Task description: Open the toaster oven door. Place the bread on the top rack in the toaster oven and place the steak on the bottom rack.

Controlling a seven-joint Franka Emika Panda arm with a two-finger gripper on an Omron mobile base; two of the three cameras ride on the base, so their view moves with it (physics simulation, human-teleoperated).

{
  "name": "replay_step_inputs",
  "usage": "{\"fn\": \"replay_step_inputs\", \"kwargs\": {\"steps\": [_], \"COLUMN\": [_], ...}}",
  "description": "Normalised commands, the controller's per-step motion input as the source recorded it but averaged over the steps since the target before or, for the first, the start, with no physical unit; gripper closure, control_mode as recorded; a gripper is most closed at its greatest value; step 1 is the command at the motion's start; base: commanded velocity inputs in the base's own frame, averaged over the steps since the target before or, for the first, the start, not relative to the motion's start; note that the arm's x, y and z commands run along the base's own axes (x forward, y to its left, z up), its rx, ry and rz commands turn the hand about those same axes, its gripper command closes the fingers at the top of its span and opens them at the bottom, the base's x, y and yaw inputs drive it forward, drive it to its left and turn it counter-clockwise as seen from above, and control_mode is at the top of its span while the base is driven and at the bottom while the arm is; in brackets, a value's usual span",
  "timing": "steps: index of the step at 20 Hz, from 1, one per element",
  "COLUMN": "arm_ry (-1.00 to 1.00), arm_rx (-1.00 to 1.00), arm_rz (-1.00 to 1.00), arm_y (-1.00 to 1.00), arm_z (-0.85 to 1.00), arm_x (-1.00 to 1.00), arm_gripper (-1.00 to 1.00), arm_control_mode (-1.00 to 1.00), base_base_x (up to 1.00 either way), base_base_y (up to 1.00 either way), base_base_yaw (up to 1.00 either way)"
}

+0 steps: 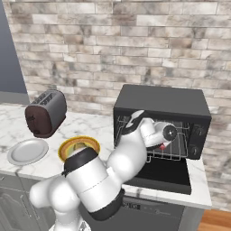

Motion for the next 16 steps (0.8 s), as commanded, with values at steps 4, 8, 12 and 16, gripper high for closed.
{"fn": "replay_step_inputs", "kwargs": {"steps": [4,8,12,16], "arm_ry": [0.14,0.09,0.09,0.13], "arm_rx": [-0.06,-0.07,-0.08,-0.10], "arm_rz": [-0.01,-0.01,0.00,0.00], "arm_y": [0.09,0.07,0.00,0.00], "arm_z": [-0.37,-0.42,-0.45,-0.50], "arm_x": [-0.20,-0.27,-0.39,-0.38], "arm_gripper": [1.00,1.00,1.00,1.00], "arm_control_mode": [-1.00,-1.00,-1.00,-1.00], "base_base_x": [0.00,0.00,0.00,0.00], "base_base_y": [0.00,0.00,0.00,0.00], "base_base_yaw": [0.00,0.00,0.00,0.00]}}
